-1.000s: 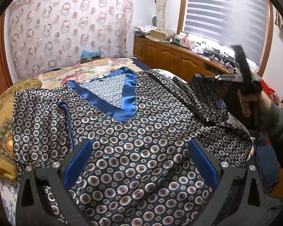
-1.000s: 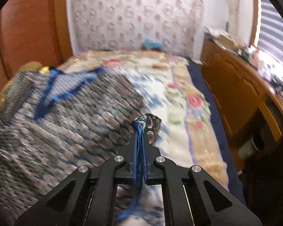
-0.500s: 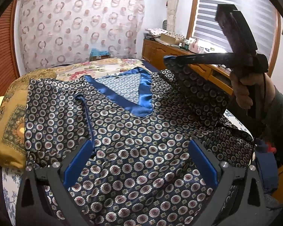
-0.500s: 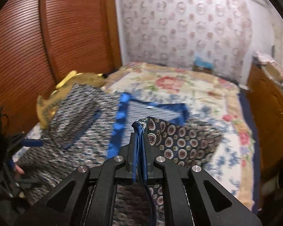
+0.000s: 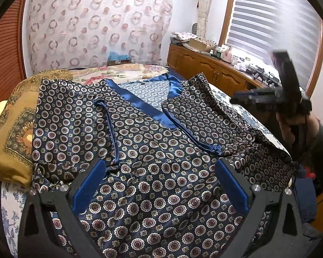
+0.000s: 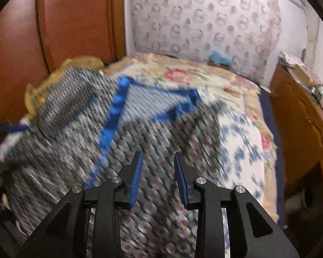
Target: Fold small clothes
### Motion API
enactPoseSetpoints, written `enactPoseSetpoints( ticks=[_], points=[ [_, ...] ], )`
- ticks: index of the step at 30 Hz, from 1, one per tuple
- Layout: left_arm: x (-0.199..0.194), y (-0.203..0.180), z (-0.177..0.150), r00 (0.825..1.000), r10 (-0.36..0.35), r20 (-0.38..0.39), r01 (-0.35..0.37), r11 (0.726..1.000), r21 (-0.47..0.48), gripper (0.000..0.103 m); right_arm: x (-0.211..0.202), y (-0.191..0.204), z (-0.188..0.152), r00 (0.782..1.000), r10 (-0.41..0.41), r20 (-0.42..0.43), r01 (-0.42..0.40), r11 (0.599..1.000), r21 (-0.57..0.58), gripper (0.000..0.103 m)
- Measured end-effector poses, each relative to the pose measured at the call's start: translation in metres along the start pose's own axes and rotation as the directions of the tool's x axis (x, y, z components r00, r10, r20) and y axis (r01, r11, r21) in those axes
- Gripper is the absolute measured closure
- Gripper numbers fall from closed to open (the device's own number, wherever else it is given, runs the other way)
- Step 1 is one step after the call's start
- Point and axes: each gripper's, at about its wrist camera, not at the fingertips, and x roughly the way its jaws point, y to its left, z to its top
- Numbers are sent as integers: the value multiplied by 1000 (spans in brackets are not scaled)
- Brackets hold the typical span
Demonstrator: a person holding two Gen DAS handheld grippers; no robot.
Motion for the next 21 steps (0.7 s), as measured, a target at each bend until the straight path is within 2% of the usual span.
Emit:
enactPoseSetpoints(
  ticks=[6, 11, 14, 18, 21],
  points=[
    [0, 6, -2, 1000, 15, -4, -15, 1000, -10, 0, 25, -30, -30, 994, -78, -74, 82, 995, 53, 68],
    [0, 11, -5, 1000, 27, -7, -27, 999, -22, 1, 32, -52, -34, 993, -88, -82, 98, 986, 133, 68],
    [2, 12, -7, 999, 30, -14, -31, 999, -26, 1, 23, -53, -32, 998, -42, -47, 49, 986, 161, 68],
    [6, 12, -11, 999, 30, -26, -31, 999, -30, 1, 19, -37, -28, 999, 22, -33, -18, 992, 127, 68],
    [7, 12, -12, 999, 27, -28, -28, 999, -30, 0, 27, -21, -21, 999, 24, -46, -20, 996, 86, 68]
  ],
)
